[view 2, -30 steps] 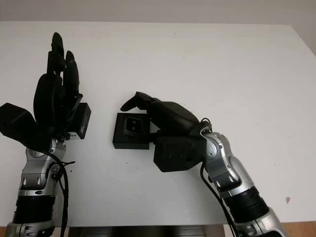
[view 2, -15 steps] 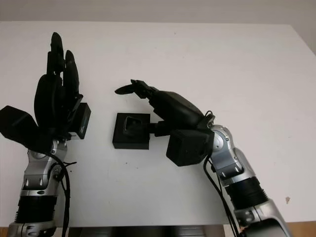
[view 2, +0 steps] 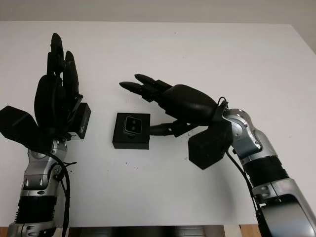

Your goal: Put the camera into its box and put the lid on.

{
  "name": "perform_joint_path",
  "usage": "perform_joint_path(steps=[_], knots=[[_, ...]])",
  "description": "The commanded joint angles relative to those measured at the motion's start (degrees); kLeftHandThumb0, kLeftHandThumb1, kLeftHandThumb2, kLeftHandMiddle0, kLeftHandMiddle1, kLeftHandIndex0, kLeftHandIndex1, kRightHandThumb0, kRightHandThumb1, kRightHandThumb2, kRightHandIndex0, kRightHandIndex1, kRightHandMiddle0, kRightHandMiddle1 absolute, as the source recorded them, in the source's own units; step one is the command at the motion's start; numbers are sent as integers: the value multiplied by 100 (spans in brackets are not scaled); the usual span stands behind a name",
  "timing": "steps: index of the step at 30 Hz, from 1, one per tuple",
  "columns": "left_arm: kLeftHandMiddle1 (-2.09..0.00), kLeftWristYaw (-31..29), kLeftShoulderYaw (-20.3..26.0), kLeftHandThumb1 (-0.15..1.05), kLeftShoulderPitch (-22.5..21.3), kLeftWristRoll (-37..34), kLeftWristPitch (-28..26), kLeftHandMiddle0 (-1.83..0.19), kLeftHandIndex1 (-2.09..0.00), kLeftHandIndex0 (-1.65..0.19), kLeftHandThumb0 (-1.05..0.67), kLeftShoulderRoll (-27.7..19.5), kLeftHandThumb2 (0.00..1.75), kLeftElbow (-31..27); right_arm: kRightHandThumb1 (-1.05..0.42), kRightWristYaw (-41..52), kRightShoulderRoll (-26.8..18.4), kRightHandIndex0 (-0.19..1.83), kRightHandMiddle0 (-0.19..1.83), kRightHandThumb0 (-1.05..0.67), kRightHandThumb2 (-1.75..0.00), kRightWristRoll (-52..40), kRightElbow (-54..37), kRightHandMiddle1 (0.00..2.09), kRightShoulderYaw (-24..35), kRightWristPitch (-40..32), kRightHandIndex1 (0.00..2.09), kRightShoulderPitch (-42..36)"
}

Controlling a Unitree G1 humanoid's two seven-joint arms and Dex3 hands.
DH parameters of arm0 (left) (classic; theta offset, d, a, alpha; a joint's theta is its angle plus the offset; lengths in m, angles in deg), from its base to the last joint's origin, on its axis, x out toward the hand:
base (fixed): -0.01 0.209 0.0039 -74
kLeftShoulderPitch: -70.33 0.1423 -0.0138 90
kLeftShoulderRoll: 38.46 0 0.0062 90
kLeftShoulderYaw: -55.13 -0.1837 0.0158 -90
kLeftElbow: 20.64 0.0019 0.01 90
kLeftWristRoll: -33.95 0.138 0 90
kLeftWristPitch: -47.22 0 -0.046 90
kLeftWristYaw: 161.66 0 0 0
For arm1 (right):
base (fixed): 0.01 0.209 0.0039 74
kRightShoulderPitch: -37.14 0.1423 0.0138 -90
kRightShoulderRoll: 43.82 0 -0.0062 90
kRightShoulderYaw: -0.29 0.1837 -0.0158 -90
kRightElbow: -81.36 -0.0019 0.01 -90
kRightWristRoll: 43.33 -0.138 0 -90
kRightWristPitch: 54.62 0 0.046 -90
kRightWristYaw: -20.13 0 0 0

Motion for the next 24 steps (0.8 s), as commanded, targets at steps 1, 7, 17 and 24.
perform_joint_path(steps=[1,7,17,24], knots=[[0,1,12,105,34,-14,-52,19,0,19,-80,-22,58,-144,-105,-194,-125,-19,-17,-94,-68,214,187,16,-77,265,0,116],[0,-1,23,105,49,-25,-143,19,0,19,-80,-15,58,-222,-105,-705,-132,-19,-14,-96,-64,655,624,14,-191,718,0,219],[0,-25,9,105,28,-3,-85,19,0,19,-80,-10,58,-159,-105,-1405,-251,-19,-16,-96,-63,1220,993,10,-368,1304,0,320],[0,56,2,105,10,38,-72,19,0,19,-80,18,58,-140,-105,-1782,-286,-19,-15,-95,-62,1522,979,9,-465,1389,0,348]])
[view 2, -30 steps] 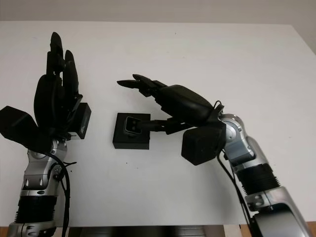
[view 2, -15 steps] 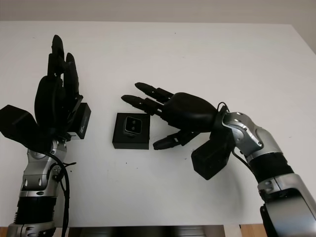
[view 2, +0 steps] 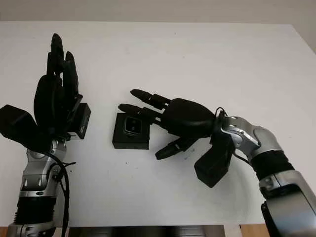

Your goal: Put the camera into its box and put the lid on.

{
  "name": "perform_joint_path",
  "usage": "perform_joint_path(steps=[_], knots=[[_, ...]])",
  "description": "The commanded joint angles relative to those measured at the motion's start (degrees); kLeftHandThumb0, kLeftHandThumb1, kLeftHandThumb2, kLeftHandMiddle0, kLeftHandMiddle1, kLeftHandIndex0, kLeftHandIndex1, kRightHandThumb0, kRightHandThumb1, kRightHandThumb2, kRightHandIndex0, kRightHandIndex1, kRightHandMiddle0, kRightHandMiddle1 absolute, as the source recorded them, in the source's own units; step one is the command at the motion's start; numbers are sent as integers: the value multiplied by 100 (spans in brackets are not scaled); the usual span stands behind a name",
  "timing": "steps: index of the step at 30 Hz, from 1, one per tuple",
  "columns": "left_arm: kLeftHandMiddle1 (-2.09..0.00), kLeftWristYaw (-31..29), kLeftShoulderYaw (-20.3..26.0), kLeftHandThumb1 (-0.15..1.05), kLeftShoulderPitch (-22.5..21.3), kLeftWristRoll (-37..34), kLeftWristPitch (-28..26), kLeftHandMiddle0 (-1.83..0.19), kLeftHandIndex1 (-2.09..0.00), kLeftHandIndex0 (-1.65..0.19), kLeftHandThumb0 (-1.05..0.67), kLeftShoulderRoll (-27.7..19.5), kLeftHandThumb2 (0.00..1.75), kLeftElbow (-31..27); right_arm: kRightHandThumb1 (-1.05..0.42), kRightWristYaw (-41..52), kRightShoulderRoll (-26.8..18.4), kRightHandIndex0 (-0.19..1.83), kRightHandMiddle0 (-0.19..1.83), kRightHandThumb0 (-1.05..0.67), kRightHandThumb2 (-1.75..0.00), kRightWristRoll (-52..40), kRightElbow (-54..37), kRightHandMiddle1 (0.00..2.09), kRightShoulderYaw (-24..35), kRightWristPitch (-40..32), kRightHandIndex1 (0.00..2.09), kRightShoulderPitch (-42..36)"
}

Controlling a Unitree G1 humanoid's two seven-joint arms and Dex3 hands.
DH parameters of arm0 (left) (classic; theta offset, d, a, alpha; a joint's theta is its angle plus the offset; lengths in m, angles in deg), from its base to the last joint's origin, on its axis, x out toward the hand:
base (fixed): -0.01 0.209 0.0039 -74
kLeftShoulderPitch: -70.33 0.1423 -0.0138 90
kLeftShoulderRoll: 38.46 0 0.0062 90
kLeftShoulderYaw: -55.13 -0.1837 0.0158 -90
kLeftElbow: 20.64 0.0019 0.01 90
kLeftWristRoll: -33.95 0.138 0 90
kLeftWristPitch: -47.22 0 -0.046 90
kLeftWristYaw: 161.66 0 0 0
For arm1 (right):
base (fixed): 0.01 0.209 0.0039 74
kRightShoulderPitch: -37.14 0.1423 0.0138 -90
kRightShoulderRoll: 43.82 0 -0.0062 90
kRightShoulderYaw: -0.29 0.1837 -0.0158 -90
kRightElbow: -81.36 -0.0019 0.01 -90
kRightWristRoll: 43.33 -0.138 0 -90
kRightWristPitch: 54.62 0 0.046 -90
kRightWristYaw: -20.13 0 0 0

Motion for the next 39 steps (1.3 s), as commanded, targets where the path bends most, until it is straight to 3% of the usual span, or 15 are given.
perform_joint_path(steps=[1,10,33,39], knots=[[0,25,-10,105,-5,32,39,19,0,19,-80,13,58,-12,-105,-127,-80,-19,-15,-95,-62,95,42,9,-55,86,0,93],[0,27,-22,105,14,41,40,19,0,19,-80,15,58,-24,-105,-439,-139,-19,-17,-95,-62,405,52,7,-222,161,0,166],[0,182,-125,105,99,179,38,19,0,19,-78,111,60,-204,-105,-841,-252,-13,31,-94,-60,749,45,31,-452,278,6,441],[0,221,-149,105,109,171,-3,19,0,19,-79,154,59,-248,-105,-693,-306,-14,35,-95,-60,673,-8,33,-463,310,6,452]])
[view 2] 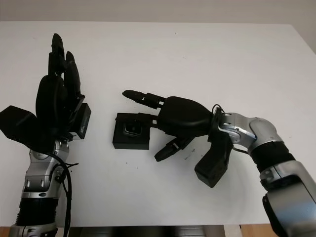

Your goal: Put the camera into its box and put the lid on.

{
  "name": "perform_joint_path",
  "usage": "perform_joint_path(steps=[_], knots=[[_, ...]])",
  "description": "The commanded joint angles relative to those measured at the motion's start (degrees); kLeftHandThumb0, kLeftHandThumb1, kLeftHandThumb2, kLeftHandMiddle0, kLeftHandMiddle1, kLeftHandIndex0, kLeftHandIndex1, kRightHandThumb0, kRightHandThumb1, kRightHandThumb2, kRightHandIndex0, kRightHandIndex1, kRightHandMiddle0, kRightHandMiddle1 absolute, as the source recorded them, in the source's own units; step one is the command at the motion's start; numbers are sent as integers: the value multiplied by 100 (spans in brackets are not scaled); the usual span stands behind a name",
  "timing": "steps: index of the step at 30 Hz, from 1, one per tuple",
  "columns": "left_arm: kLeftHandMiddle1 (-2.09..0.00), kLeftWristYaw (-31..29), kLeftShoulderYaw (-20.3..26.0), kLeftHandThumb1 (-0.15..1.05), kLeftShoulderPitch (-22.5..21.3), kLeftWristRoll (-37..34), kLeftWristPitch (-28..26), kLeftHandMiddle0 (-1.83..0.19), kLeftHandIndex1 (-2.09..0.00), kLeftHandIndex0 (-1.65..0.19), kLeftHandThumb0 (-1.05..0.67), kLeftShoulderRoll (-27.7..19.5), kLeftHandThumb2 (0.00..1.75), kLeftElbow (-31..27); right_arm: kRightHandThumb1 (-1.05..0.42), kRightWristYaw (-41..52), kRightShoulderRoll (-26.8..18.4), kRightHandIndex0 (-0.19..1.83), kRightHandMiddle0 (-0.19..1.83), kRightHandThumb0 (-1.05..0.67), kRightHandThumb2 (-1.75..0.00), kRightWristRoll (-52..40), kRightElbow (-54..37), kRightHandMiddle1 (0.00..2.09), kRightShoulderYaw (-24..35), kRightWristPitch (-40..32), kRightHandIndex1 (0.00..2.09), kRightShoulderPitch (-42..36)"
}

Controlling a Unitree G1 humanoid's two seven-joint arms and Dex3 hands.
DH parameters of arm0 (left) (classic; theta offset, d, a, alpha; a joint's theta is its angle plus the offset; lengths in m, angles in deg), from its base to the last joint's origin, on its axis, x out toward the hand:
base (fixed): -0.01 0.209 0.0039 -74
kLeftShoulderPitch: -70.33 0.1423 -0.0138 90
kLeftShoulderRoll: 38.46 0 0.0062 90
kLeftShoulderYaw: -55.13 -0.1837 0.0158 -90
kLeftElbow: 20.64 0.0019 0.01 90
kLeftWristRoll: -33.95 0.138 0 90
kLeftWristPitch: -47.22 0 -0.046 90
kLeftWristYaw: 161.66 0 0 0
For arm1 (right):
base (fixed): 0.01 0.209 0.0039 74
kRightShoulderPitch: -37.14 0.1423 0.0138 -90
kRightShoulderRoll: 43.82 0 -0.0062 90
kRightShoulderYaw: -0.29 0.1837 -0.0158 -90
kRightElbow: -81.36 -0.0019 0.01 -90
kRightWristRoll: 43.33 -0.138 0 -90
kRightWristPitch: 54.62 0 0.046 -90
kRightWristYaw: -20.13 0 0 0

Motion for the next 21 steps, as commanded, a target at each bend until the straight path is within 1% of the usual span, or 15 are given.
perform_joint_path(steps=[1,8,12,21], knots=[[0,11,-20,105,61,-3,3,19,0,19,-79,40,59,-116,-105,54,-130,-13,36,-95,-60,-12,-57,33,-51,70,6,-5],[0,66,-51,105,90,28,-35,19,0,19,-77,88,58,-227,-105,334,-48,-13,36,-95,-57,-110,-144,32,-102,-24,6,-50],[0,124,-77,105,114,65,-132,19,0,19,-78,95,59,-328,-105,409,-39,-13,35,-96,-59,9,-231,31,-178,-80,5,-99],[0,206,-82,105,151,73,-352,19,0,19,-77,139,58,-579,-105,308,82,-13,34,-97,-58,162,-266,29,-362,-137,5,-268]])
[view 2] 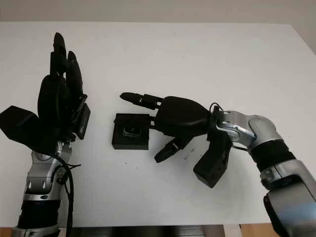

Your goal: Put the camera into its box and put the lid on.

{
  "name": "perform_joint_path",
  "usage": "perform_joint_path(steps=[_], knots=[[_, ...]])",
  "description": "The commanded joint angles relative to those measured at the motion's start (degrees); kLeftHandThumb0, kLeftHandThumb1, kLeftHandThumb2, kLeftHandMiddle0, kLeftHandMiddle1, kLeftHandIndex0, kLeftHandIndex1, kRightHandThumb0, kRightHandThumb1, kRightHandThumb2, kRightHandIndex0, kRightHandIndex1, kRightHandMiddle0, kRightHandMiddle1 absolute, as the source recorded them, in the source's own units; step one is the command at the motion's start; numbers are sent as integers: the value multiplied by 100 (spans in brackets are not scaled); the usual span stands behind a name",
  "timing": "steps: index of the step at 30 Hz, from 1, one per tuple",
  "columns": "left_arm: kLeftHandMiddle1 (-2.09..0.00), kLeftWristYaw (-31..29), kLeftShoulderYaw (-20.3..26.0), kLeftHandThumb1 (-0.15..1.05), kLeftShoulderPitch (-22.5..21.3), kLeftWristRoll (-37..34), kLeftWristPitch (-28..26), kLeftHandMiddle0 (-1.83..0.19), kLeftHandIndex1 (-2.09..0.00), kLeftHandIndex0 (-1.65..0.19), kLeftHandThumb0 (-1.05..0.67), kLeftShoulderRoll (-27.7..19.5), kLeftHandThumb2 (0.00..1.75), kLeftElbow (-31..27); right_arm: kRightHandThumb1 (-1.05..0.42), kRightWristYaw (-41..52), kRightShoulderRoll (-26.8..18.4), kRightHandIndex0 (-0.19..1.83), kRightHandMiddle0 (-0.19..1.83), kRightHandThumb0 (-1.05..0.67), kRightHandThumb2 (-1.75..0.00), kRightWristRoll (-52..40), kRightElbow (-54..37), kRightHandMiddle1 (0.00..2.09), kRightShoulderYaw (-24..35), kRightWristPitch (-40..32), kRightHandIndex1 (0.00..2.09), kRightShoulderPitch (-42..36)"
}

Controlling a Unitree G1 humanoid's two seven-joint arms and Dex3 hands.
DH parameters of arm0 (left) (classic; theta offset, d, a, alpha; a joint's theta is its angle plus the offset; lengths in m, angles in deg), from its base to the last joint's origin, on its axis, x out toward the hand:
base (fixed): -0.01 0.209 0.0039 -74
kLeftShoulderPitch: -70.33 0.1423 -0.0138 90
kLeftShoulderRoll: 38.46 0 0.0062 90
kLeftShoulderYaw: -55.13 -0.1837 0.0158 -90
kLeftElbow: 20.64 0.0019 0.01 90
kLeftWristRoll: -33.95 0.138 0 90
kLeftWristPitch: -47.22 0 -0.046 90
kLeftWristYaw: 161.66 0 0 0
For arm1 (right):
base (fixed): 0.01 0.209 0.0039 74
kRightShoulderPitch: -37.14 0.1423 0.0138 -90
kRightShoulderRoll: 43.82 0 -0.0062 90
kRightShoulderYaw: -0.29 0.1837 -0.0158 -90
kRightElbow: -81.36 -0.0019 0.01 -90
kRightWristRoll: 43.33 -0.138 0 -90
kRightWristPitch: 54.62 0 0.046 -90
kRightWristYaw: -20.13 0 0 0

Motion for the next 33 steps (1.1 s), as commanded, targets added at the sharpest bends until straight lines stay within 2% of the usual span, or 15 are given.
perform_joint_path(steps=[1,11,17,19,25,30,33], knots=[[0,31,-10,105,82,17,-84,19,0,19,-77,17,59,-200,-105,54,53,-13,34,-97,-58,35,-36,29,-135,-19,5,-181],[0,156,-24,105,154,148,-255,19,0,19,-80,42,58,-440,-105,90,430,-15,31,-97,-57,-86,270,29,-338,-147,5,-344],[0,133,40,105,143,89,-194,19,0,19,-77,39,58,-395,-105,-10,463,-16,28,-97,-58,-29,386,32,-418,-177,4,-344],[0,120,50,105,134,90,-210,19,0,19,-77,20,58,-391,-105,24,450,-17,22,-97,-60,-149,395,31,-379,-173,4,-347],[0,44,108,105,120,32,-218,19,0,19,-78,-29,58,-364,-105,74,503,-16,-3,-94,-57,-1035,442,23,-52,25,5,-338],[0,-11,172,105,143,-20,-193,19,0,19,-77,-63,58,-366,-105,182,585,-13,-12,-90,-58,-2051,326,21,387,138,7,-315],[0,-61,204,105,138,-29,-238,19,0,19,-78,-102,58,-386,-105,520,645,-14,-17,-89,-58,-2898,125,20,713,-168,6,-294]])
